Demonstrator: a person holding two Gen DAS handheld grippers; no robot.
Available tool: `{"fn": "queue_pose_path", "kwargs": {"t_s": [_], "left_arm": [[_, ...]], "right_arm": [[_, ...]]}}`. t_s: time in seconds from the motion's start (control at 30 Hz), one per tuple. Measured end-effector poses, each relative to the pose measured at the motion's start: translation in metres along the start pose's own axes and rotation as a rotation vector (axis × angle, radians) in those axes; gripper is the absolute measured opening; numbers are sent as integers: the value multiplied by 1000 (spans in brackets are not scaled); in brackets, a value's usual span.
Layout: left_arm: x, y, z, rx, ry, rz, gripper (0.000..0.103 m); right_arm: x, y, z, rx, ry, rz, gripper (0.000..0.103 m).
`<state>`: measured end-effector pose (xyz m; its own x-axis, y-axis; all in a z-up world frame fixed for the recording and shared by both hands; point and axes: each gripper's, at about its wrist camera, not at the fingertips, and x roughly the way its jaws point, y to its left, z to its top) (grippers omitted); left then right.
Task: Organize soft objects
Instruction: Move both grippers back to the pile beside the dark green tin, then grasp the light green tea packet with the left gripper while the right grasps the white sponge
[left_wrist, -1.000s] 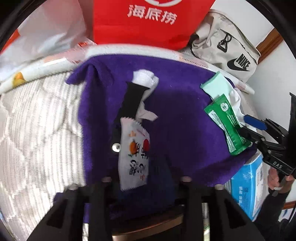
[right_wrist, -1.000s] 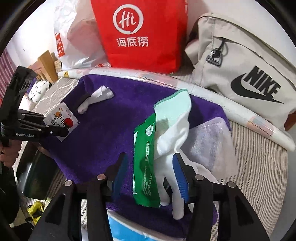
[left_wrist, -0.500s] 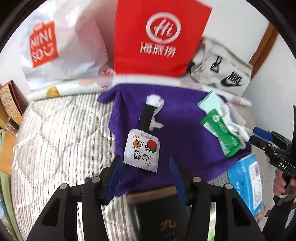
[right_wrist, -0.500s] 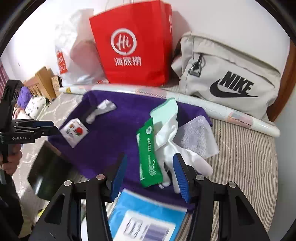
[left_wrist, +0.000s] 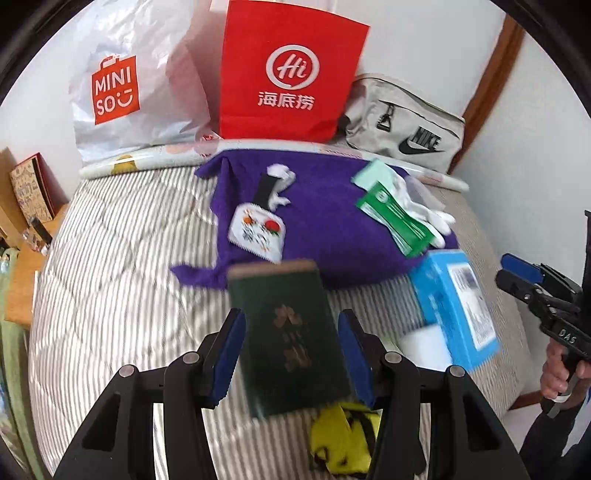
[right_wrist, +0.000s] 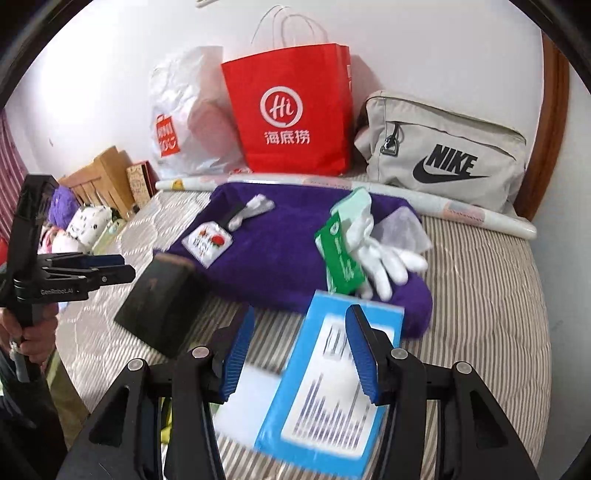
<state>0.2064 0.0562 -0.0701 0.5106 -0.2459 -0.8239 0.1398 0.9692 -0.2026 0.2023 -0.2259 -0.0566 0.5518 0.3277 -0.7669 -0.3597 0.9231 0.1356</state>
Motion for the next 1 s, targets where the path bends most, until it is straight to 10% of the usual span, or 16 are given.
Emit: {"fn": "queue_pose_path", "kwargs": {"t_s": [0.47,1.0], "left_arm": [[16,-76,-79,12,73,-76,57],[75,-96,-77,-96,162,19,58]], "right_arm": [[-32,7,-70,20,2,-8,51],[-32,-13,-116,7,28,2,51]]}}
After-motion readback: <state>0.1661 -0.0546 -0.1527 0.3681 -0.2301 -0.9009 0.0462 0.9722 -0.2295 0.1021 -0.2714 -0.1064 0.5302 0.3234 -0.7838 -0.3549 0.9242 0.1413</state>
